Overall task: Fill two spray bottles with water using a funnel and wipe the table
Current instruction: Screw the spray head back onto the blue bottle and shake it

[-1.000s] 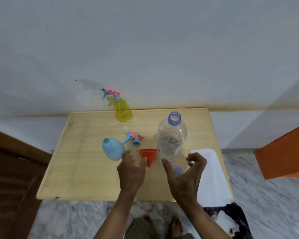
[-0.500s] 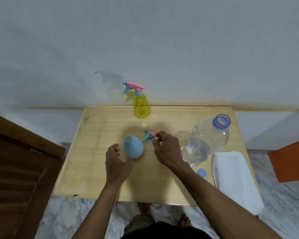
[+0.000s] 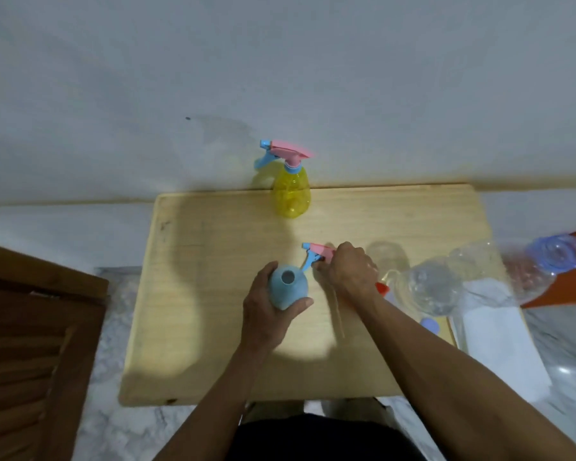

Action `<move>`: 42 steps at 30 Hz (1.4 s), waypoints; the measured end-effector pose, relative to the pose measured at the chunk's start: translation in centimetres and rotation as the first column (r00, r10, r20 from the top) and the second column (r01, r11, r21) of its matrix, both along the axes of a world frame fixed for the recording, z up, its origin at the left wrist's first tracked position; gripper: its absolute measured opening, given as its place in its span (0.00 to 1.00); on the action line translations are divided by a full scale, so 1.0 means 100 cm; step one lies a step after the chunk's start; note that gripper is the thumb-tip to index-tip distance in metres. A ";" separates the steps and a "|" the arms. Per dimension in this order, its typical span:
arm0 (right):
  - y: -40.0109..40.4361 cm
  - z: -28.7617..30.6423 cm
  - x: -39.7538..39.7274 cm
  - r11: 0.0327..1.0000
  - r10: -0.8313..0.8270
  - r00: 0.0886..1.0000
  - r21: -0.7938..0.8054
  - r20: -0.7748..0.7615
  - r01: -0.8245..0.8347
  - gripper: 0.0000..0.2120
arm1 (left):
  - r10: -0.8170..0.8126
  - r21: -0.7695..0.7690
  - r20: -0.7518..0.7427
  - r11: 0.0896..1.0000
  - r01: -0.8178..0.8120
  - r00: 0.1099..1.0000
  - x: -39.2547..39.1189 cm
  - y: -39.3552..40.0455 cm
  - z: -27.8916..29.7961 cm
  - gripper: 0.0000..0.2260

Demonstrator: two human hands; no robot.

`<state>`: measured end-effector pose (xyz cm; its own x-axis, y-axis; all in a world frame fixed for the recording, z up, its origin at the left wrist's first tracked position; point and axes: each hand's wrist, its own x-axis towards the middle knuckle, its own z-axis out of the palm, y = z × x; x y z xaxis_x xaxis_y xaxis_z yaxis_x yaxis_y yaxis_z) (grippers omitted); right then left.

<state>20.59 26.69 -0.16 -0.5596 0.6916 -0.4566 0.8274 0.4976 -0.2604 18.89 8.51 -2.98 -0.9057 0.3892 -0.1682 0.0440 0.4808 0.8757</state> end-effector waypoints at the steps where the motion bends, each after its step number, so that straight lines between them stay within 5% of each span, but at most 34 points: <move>1: -0.002 0.000 -0.001 1.000 -0.020 1.000 0.002 0.004 0.020 0.21 | 0.001 0.000 0.005 1.000 -0.001 1.000 -0.001 0.000 -0.001 0.39; 6: -0.004 0.006 -0.007 0.993 -0.115 0.993 -0.025 -0.030 0.114 0.17 | 0.027 0.059 0.066 0.998 -0.031 0.997 -0.004 0.000 -0.002 0.35; 11: 0.006 0.024 -0.006 0.929 -0.347 0.901 -0.230 -0.261 0.291 0.22 | 0.091 0.158 0.079 0.982 -0.103 0.993 -0.004 -0.001 0.009 0.34; 14: 0.007 0.057 0.000 0.859 -0.495 0.728 -0.395 -0.475 0.326 0.19 | 0.104 0.240 0.061 0.964 -0.116 0.993 -0.002 -0.004 0.024 0.33; 18: 0.009 0.113 0.019 0.805 -0.564 0.516 -0.568 -0.645 0.170 0.22 | 0.079 0.318 0.093 0.942 -0.105 0.993 0.006 -0.001 0.051 0.34; 27: -0.011 0.222 0.079 0.918 -0.376 0.137 -0.388 -0.917 -0.081 0.08 | -0.048 0.406 0.137 0.914 -0.011 0.989 0.067 0.001 0.108 0.31; 36: -0.036 0.217 0.124 0.926 -0.276 0.172 -0.310 -0.946 -0.218 0.05 | -0.078 0.411 0.110 0.911 0.026 0.991 0.130 -0.017 0.128 0.34; 42: -0.057 0.188 0.143 0.801 -0.257 0.370 -0.411 -0.893 -0.436 0.07 | -0.079 0.490 0.156 0.872 -0.008 0.985 0.137 -0.021 0.143 0.33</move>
<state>34.90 20.99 18.65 -0.8829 0.4509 0.1311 -0.1244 0.0446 -0.9912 32.64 6.37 11.28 -0.8655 0.4920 -0.0943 -0.1130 -0.0083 0.9936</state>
